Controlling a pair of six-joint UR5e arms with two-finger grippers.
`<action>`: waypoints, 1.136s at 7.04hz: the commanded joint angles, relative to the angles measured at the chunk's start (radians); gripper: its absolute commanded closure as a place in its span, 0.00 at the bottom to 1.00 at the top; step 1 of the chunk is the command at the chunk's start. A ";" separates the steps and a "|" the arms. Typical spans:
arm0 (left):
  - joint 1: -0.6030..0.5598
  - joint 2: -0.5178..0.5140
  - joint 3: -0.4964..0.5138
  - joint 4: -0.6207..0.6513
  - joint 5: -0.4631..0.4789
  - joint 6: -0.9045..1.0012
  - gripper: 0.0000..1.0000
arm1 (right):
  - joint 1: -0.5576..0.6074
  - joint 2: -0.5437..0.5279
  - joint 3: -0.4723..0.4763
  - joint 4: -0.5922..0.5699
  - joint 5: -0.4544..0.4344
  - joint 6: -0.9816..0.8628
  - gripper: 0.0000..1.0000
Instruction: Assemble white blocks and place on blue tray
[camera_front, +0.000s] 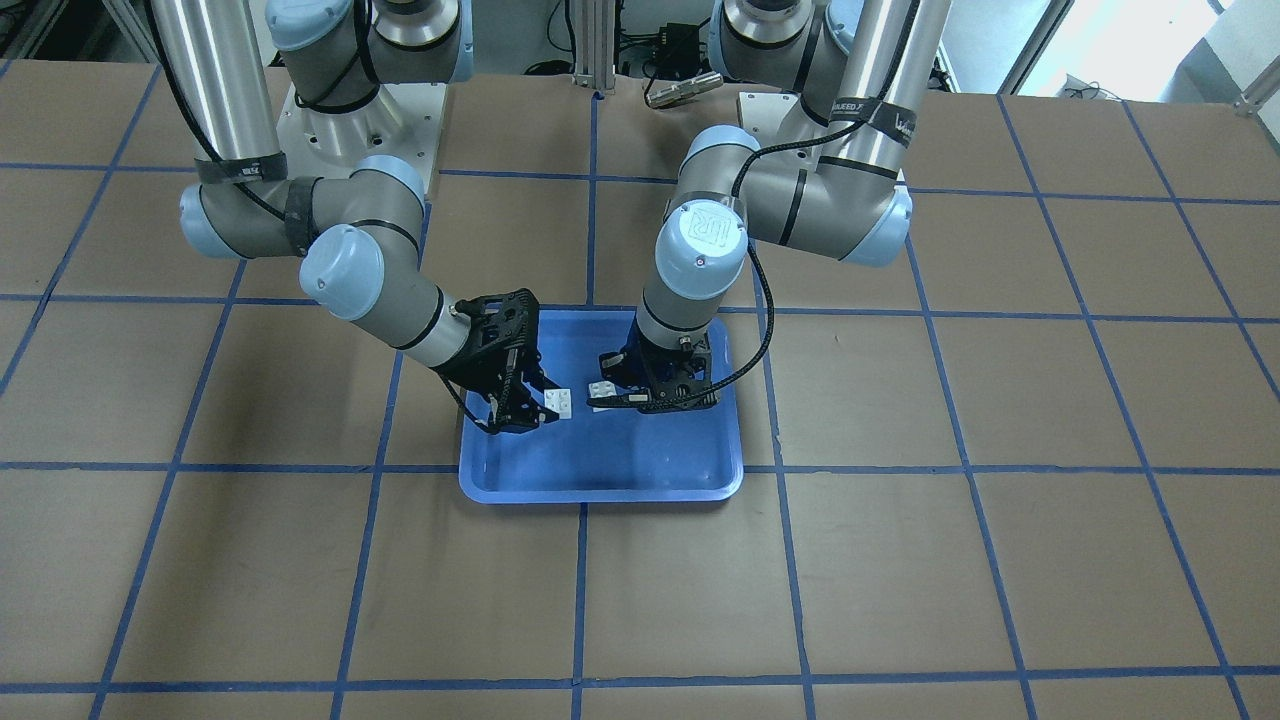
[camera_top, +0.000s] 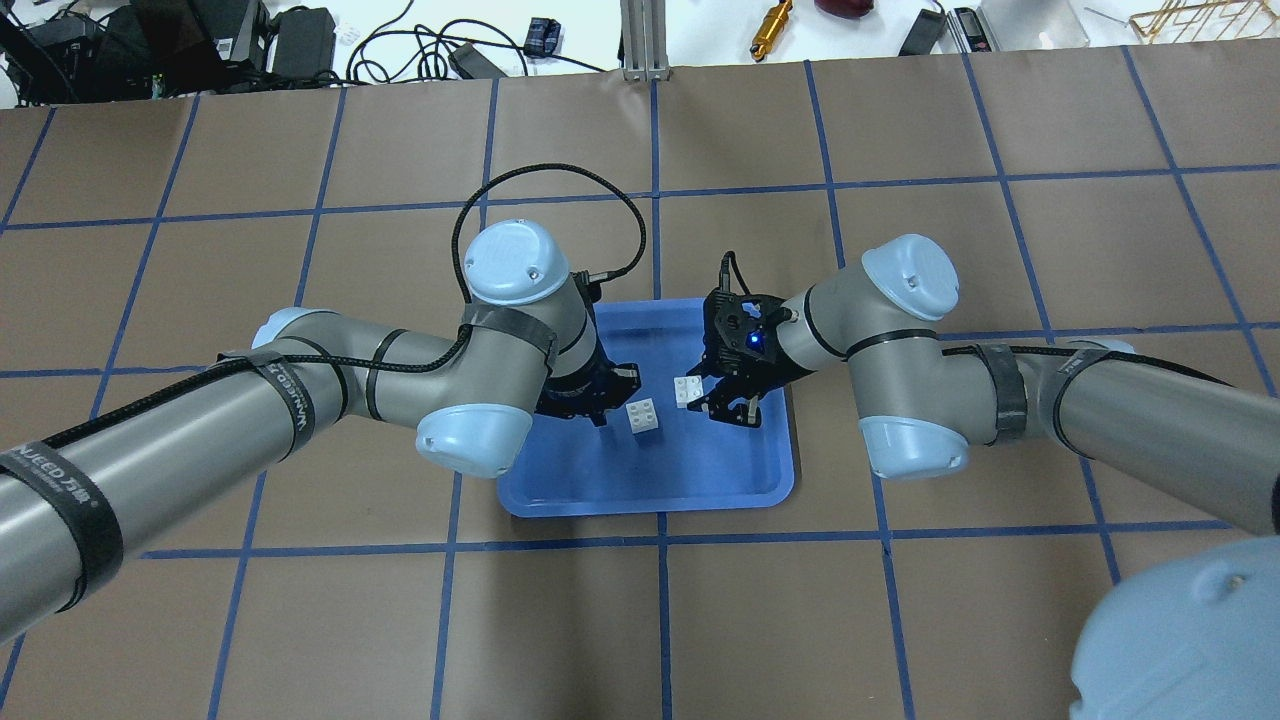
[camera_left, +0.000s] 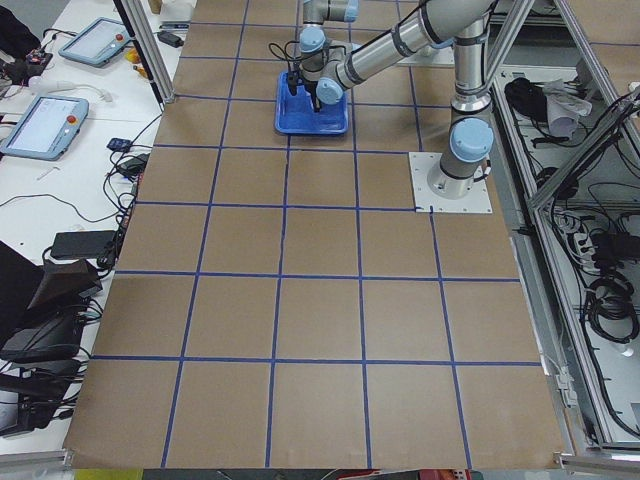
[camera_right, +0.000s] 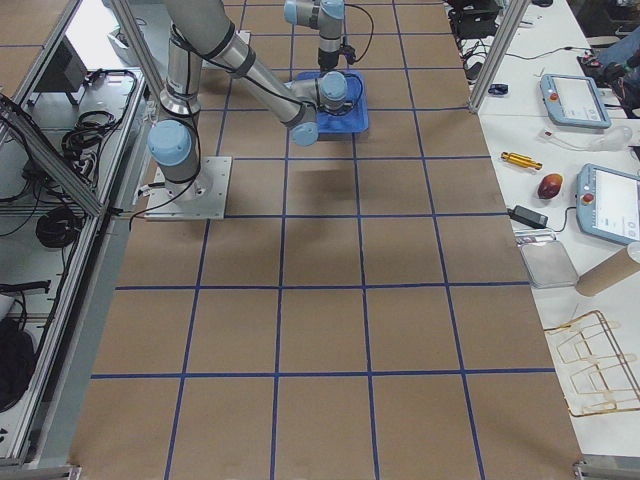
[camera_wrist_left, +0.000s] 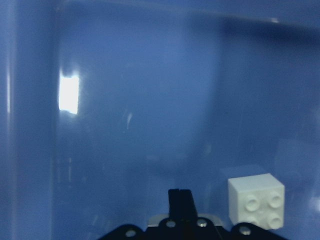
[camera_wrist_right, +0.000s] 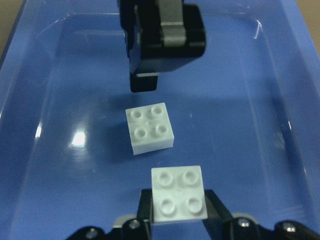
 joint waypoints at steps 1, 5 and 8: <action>-0.003 -0.001 -0.003 -0.002 -0.024 -0.004 0.93 | 0.015 0.003 0.000 -0.003 0.002 0.001 1.00; -0.017 -0.015 -0.003 0.007 -0.024 -0.013 0.93 | 0.031 0.024 0.000 -0.011 0.005 0.001 1.00; -0.019 -0.015 -0.003 0.008 -0.024 -0.019 0.93 | 0.044 0.024 -0.003 -0.014 0.006 0.001 1.00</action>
